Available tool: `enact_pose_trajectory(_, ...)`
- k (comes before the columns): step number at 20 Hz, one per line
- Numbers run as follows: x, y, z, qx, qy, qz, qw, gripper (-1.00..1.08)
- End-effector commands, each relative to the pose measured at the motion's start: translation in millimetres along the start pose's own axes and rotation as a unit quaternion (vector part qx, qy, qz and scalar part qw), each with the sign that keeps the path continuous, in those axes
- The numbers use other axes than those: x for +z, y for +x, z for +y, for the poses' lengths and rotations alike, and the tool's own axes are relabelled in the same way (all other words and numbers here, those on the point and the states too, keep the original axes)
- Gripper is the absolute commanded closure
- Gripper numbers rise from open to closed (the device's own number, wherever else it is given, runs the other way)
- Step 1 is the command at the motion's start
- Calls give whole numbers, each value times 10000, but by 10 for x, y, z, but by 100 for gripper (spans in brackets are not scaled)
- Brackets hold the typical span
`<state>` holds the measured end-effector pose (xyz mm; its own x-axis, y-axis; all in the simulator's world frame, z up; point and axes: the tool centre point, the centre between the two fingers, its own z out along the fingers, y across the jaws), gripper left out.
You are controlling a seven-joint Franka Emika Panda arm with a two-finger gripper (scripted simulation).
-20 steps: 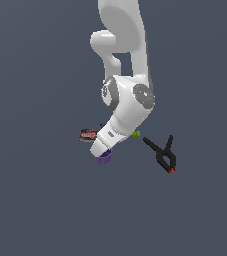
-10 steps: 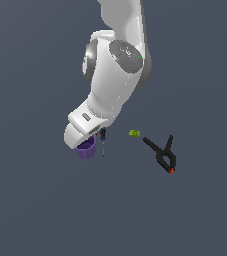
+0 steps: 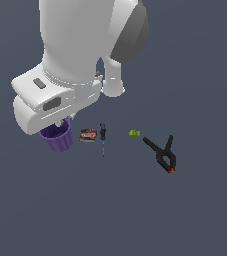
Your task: Pick up a designated object from a clutter of objects.
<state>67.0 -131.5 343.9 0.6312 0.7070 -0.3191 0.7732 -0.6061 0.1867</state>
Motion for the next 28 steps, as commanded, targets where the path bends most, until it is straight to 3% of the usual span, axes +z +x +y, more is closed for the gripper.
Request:
enact_pose_trajectory(1, -169, -111, 150, -3, -4, 1, 10000, 108)
enact_pose_trajectory(14, -748, -490, 717, 1, -16, -10, 10000, 108)
enact_pose_trajectory(28, -918, -593, 892, 5, -23, -18, 10000, 108)
